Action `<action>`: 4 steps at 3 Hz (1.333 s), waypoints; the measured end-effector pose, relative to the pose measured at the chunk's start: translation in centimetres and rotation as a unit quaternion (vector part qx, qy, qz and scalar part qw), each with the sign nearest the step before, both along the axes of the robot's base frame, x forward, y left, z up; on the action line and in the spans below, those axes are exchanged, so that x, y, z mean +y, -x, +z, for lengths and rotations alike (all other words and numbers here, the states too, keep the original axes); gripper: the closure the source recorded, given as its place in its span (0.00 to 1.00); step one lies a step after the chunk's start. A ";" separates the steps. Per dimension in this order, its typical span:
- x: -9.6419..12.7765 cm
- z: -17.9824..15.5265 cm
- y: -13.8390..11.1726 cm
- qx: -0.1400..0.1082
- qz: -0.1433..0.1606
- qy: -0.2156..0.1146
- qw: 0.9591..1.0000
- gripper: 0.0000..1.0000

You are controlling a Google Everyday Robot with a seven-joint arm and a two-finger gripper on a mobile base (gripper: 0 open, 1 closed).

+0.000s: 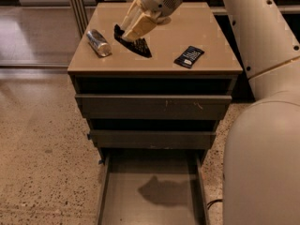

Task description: Pick rxbar chocolate from bottom drawer and place on counter

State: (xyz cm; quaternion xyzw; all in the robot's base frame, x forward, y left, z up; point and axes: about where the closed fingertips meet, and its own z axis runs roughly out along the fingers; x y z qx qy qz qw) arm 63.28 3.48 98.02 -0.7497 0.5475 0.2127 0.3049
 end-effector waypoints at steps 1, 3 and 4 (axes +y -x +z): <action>3.9 2.0 -2.7 -0.032 0.017 -0.040 0.999 1.00; 4.6 3.0 -3.5 -0.045 0.008 -0.056 0.997 1.00; 4.2 0.5 -5.7 -0.032 -0.017 -0.057 0.998 1.00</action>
Offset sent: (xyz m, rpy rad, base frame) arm 0.0239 0.0355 0.0179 0.0708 -0.0566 0.0310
